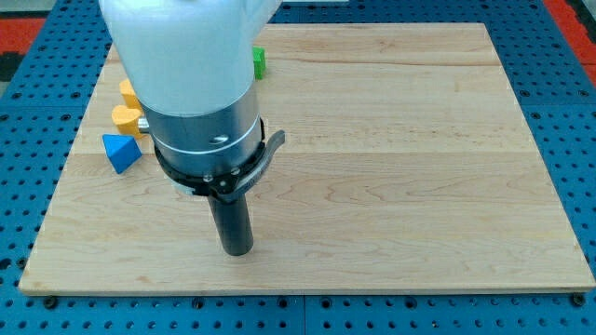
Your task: Push blue triangle closer to yellow heart
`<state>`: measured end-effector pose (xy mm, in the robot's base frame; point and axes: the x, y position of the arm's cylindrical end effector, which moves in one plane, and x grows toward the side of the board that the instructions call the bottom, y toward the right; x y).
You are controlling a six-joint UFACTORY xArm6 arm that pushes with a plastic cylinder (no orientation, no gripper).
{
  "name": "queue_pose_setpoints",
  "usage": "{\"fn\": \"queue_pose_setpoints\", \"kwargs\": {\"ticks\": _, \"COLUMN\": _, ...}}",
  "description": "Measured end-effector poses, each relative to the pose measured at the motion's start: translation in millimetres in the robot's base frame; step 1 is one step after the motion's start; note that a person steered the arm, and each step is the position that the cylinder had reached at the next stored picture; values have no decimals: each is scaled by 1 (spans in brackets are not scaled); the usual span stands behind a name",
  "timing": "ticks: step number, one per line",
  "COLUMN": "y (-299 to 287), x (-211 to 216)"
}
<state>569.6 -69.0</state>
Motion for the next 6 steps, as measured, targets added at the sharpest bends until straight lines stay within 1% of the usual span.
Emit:
{"fn": "queue_pose_setpoints", "kwargs": {"ticks": 1, "y": -10, "x": -11}}
{"fn": "queue_pose_setpoints", "kwargs": {"ticks": 2, "y": -47, "x": -12}}
{"fn": "queue_pose_setpoints", "kwargs": {"ticks": 3, "y": -130, "x": -12}}
{"fn": "queue_pose_setpoints", "kwargs": {"ticks": 4, "y": -195, "x": -37}}
{"fn": "queue_pose_setpoints", "kwargs": {"ticks": 5, "y": -184, "x": -83}}
{"fn": "queue_pose_setpoints", "kwargs": {"ticks": 6, "y": -165, "x": -97}}
